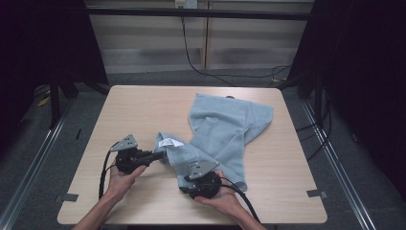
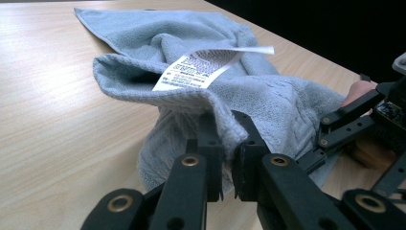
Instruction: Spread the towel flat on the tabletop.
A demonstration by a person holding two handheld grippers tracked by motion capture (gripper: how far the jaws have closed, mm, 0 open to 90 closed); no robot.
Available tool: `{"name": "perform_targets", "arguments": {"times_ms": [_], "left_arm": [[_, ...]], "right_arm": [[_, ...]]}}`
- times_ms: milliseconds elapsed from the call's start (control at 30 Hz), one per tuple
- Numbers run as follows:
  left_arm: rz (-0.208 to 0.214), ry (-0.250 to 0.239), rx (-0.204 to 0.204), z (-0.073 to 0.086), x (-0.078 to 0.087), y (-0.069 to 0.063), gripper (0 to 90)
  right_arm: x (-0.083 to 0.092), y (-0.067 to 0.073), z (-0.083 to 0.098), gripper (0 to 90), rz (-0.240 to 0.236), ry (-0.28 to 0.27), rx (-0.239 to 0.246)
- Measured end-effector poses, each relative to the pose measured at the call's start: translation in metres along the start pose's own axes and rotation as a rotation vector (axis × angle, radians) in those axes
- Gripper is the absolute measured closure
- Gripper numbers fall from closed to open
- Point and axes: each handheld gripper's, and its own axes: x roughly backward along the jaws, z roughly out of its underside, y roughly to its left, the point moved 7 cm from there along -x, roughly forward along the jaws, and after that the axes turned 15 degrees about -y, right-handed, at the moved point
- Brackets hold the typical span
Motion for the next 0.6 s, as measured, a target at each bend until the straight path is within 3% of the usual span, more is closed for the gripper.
{"name": "perform_targets", "arguments": {"times_ms": [67,100,200,267,433,600], "left_arm": [[-0.002,0.0,-0.005,0.0,0.0,0.0,84.3],[-0.004,-0.003,-0.003,-0.001,0.001,0.0,84.3],[-0.013,-0.006,-0.01,-0.003,0.005,0.003,84.5],[-0.015,-0.007,-0.008,-0.003,0.007,0.004,84.6],[-0.05,-0.042,0.011,-0.011,0.018,0.014,85.3],[-0.06,-0.095,0.003,-0.035,0.026,0.018,85.9]], "right_arm": [[0.001,-0.004,0.0,82.1,0.022,0.004,-0.007],[0.001,-0.006,0.0,85.2,0.026,0.004,-0.017],[0.003,-0.007,-0.001,87.4,0.038,0.021,-0.03],[0.009,-0.009,-0.004,87.7,0.047,0.004,-0.044],[0.052,-0.03,-0.039,88.0,0.095,-0.162,-0.123],[0.106,-0.067,-0.061,88.1,0.218,-0.279,-0.165]]}}
